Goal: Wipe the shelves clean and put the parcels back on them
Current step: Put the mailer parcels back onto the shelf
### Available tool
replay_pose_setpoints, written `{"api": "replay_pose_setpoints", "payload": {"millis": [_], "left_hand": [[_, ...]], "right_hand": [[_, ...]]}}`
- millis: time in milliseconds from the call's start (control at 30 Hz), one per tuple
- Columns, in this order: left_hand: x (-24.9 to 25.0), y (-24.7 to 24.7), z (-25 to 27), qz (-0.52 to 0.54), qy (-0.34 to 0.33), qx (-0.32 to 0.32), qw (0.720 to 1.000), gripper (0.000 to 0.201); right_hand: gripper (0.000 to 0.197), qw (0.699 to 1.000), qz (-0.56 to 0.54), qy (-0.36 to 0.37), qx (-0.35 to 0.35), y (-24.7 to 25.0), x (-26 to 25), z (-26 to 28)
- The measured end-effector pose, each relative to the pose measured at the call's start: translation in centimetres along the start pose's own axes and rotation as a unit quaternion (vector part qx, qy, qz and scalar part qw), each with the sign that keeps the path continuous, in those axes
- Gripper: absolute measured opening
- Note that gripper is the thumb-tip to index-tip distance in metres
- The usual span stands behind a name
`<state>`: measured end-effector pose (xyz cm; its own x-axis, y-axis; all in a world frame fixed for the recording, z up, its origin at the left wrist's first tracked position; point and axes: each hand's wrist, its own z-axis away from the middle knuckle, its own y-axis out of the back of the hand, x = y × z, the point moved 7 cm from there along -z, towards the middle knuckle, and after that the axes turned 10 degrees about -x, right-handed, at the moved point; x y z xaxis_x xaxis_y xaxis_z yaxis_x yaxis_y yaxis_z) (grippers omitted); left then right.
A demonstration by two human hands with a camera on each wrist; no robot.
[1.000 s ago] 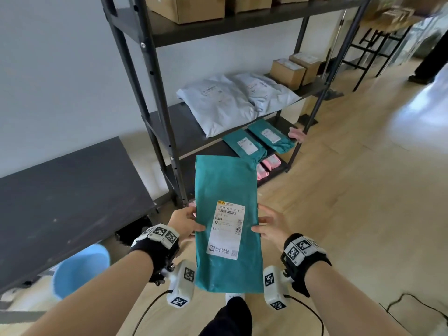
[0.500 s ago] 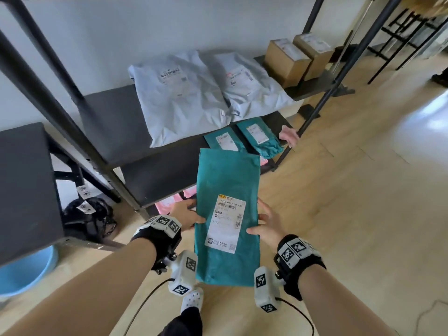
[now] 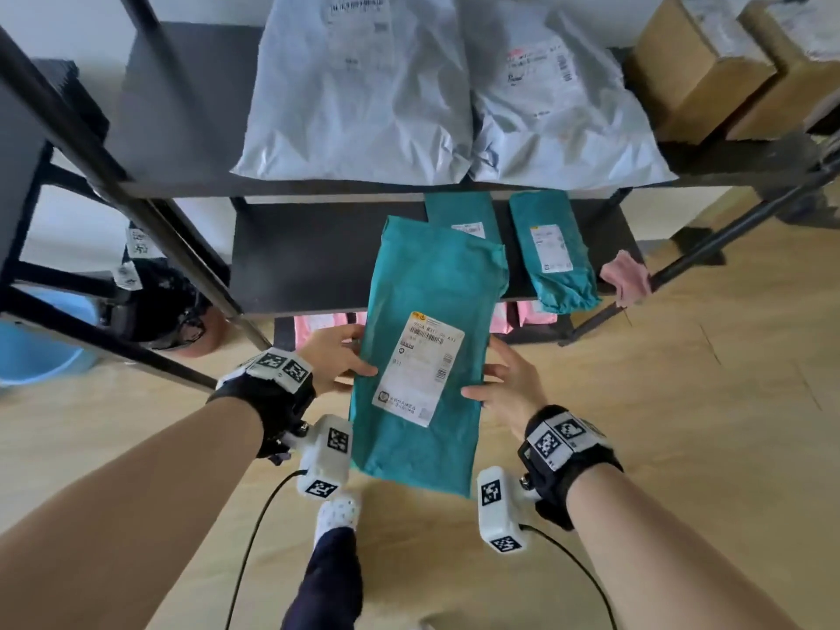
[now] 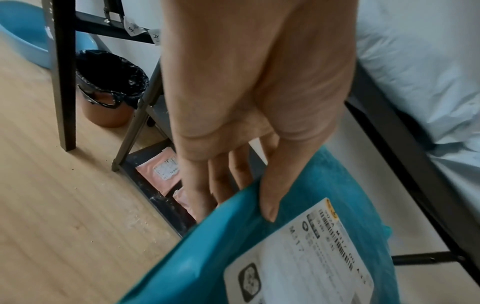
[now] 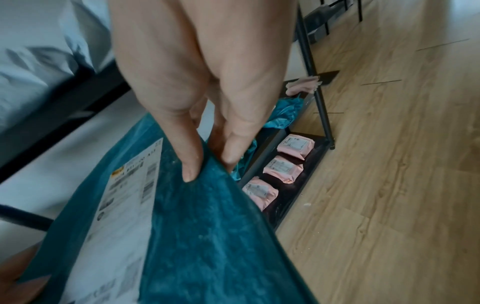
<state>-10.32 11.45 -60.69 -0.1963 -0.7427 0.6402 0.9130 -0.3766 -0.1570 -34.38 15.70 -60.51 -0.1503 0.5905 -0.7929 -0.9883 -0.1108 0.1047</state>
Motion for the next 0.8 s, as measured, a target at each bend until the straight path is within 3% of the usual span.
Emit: {"api": "replay_pose_setpoints", "payload": {"millis": [167, 367, 633, 800], "left_hand": [[-0.5, 2.8, -6.0, 0.014, 0.018, 0.0, 1.0, 0.064], [2.0, 8.8, -14.7, 0.054, -0.018, 0.09, 0.994, 0.056], [3.6, 13.9, -23.8, 0.091, -0.058, 0.166, 0.98, 0.049], [4.0, 16.2, -26.2, 0.094, -0.081, 0.174, 0.977, 0.047]], "right_hand": [[0.087, 1.0, 0.007, -0.019, -0.01, 0.0, 1.4, -7.9], [0.084, 0.998, -0.02, -0.021, -0.049, -1.4, -0.1, -19.9], [0.082, 0.999, 0.041, 0.024, -0.003, -2.2, -1.9, -31.8], [0.079, 0.996, 0.073, 0.042, 0.025, -3.2, -2.2, -35.4]]}}
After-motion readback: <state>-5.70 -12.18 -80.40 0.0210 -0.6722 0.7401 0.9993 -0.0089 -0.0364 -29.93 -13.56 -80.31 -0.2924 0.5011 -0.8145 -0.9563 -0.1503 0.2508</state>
